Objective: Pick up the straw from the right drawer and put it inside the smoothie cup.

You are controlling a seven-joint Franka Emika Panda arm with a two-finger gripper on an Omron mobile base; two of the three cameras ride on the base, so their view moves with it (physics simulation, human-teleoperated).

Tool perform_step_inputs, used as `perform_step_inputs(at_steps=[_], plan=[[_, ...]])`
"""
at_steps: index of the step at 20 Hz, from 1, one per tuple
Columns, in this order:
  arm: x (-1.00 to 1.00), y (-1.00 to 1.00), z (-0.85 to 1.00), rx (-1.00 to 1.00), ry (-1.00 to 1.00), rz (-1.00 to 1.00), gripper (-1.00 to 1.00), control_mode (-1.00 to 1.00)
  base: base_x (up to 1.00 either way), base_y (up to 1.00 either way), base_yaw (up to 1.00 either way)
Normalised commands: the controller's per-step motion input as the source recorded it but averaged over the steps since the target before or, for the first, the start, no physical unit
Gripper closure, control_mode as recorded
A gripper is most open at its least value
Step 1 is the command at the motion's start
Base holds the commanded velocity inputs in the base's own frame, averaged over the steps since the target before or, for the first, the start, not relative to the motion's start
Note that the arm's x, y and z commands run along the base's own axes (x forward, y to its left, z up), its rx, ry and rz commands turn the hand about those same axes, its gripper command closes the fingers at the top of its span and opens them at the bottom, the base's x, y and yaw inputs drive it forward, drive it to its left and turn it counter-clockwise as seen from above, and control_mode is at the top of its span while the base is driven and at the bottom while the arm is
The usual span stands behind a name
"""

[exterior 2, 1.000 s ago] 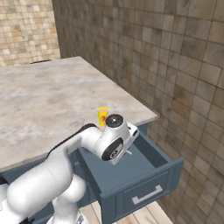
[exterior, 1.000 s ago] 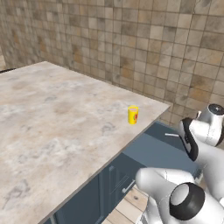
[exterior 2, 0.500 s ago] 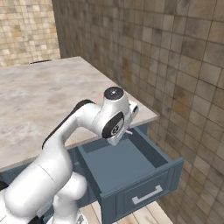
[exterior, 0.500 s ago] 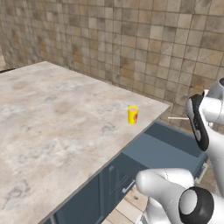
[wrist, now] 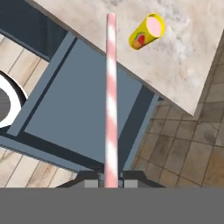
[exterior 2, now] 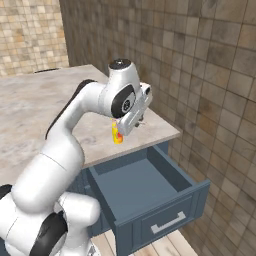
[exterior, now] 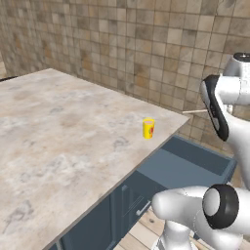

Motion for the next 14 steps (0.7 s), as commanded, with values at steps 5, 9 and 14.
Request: perform_step_inputs(at_steps=[5,9,14], plan=[[0.48,0.32,0.08,-0.33,0.27,0.0,1.0,-1.0,0.0,0.0,0.0],[0.49,0.33,-0.01,-0.37,0.25,0.0,1.0,-1.0,0.0,0.0,0.0],[0.45,0.2,-0.07,-0.27,0.17,0.01,1.0,-1.0,0.0,0.0,0.0]])
